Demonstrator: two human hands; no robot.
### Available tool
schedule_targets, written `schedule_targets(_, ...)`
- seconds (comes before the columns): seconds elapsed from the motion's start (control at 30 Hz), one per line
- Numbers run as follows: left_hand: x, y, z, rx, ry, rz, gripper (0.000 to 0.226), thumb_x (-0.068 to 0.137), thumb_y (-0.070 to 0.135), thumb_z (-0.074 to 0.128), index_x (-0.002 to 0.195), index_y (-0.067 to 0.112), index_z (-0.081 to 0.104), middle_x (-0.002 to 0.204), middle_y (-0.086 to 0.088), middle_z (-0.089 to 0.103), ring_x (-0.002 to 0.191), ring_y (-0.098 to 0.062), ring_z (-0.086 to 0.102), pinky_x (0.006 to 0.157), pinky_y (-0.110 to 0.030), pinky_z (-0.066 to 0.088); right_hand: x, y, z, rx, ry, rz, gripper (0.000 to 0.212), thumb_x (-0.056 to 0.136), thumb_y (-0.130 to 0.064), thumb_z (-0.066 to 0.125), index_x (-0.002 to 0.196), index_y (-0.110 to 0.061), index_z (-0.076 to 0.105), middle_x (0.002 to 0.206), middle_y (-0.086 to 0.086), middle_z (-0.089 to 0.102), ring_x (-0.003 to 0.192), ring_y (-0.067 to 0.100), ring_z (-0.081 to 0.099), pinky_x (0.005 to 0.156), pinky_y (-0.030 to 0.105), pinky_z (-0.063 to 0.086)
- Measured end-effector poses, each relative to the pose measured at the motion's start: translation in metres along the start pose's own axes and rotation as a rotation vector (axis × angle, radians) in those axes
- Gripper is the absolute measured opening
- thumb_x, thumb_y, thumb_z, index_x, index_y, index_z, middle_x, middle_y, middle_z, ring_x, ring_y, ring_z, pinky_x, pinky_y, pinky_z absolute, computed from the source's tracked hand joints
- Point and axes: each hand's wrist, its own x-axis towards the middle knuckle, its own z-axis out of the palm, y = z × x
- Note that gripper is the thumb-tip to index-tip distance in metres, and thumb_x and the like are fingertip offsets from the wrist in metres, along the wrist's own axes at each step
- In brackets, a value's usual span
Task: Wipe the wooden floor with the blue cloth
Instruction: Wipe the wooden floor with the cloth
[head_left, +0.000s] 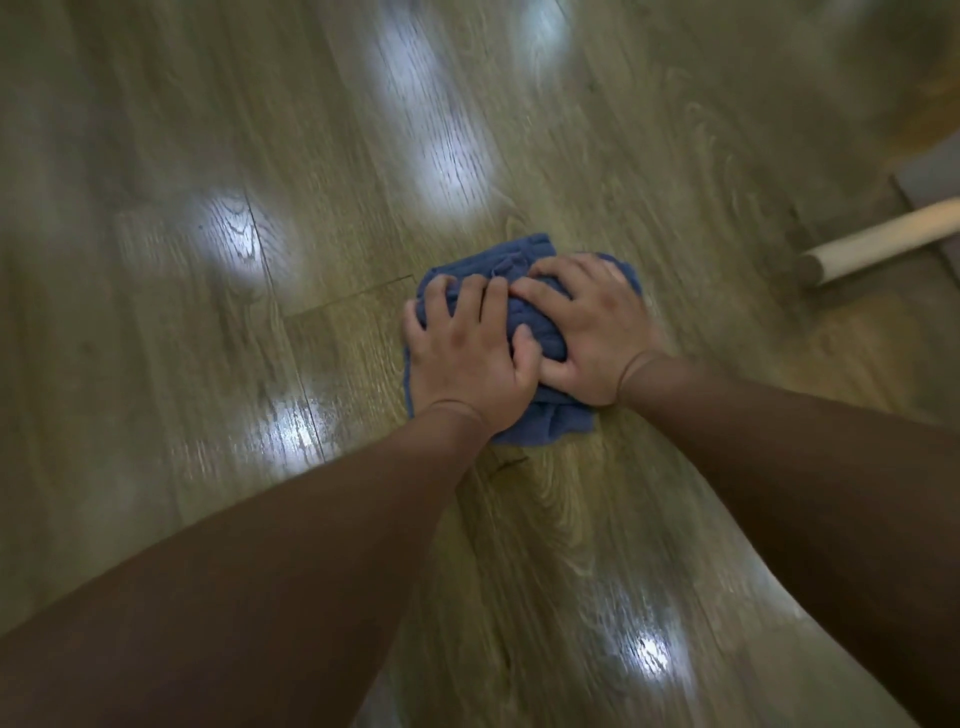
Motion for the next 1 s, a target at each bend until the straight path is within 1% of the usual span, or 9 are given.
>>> schedule_targets(0.13,0.000,-0.001,0.003,-0.008,0.012,-0.008,0.066,0.088,0.048,0.021,0.140,0.017,0.047,0.141,-0.003,0.049,0.137,-0.035,0.032,0.110,-0.054,0.025,0.000,0.002,0.004,-0.005,0.031,-0.018,0.059,0.087,-0.053,0.045,0.132,-0.018,0.059,0.127,0.011,0.059,0.114,0.034,0.054,0.102,0.048,0.038)
schedule_targets(0.23,-0.001,0.000,0.006,0.022,0.061,-0.006,0.057,0.092,0.045,0.028,0.138,0.017,0.048,0.141,-0.004,0.048,0.134,-0.033,0.036,0.108,-0.051,0.027,0.000,0.000,0.006,-0.019,0.045,-0.010,0.062,0.087,-0.056,0.042,0.135,-0.020,0.057,0.135,0.009,0.057,0.115,0.034,0.056,0.104,0.047,0.039)
schedule_targets(0.4,-0.038,0.001,0.011,0.136,0.158,0.101,0.048,0.099,0.038,0.025,0.130,0.012,0.050,0.136,-0.012,0.052,0.127,-0.035,0.042,0.100,-0.049,0.031,-0.041,-0.028,0.018,-0.126,0.171,0.128,0.056,0.093,-0.054,0.035,0.132,-0.022,0.059,0.121,0.006,0.069,0.111,0.029,0.062,0.103,0.042,0.041)
schedule_targets(0.57,-0.180,0.019,0.018,0.093,0.093,0.059,0.050,0.095,0.041,0.027,0.130,0.015,0.051,0.134,-0.010,0.052,0.128,-0.034,0.042,0.102,-0.048,0.032,-0.171,-0.085,0.017,-0.016,0.188,0.038,0.047,0.091,-0.046,0.050,0.127,-0.019,0.063,0.114,0.005,0.068,0.105,0.029,0.062,0.096,0.041,0.041)
schedule_targets(0.7,-0.334,0.035,0.022,0.003,0.006,0.015,0.056,0.093,0.043,0.031,0.138,0.015,0.051,0.137,-0.009,0.052,0.133,-0.034,0.039,0.111,-0.054,0.027,-0.301,-0.155,0.016,0.040,0.099,0.041,0.054,0.085,-0.045,0.060,0.130,-0.015,0.064,0.128,0.009,0.064,0.118,0.031,0.058,0.105,0.045,0.040)
schedule_targets(0.8,-0.461,0.040,0.027,-0.080,-0.036,-0.010,0.054,0.090,0.042,0.041,0.131,0.013,0.060,0.131,-0.009,0.058,0.131,-0.033,0.043,0.107,-0.057,0.035,-0.408,-0.210,0.020,0.134,-0.006,0.016,0.060,0.077,-0.045,0.068,0.131,-0.019,0.064,0.138,0.006,0.059,0.131,0.030,0.052,0.110,0.049,0.036)
schedule_targets(0.87,-0.536,0.039,0.035,-0.084,-0.042,-0.008,0.053,0.085,0.041,0.049,0.126,0.013,0.064,0.127,-0.007,0.062,0.128,-0.032,0.044,0.103,-0.058,0.040,-0.472,-0.247,0.029,0.158,-0.081,-0.011,0.064,0.076,-0.048,0.068,0.135,-0.025,0.060,0.146,0.002,0.053,0.139,0.026,0.044,0.114,0.048,0.031)
schedule_targets(0.93,-0.585,0.034,0.040,-0.069,-0.055,-0.003,0.054,0.079,0.043,0.054,0.122,0.014,0.069,0.123,-0.006,0.065,0.125,-0.031,0.047,0.097,-0.060,0.046,-0.515,-0.274,0.036,0.190,-0.119,-0.044,0.065,0.076,-0.051,0.065,0.137,-0.029,0.056,0.149,-0.001,0.049,0.142,0.024,0.040,0.117,0.045,0.028)
schedule_targets(1.0,-0.601,0.031,0.043,-0.064,-0.044,0.000,0.054,0.075,0.046,0.056,0.118,0.016,0.071,0.120,-0.004,0.067,0.122,-0.031,0.049,0.093,-0.059,0.048,-0.526,-0.280,0.039,0.189,-0.126,-0.092,0.062,0.079,-0.053,0.062,0.136,-0.031,0.056,0.146,-0.001,0.052,0.141,0.023,0.042,0.115,0.046,0.031)
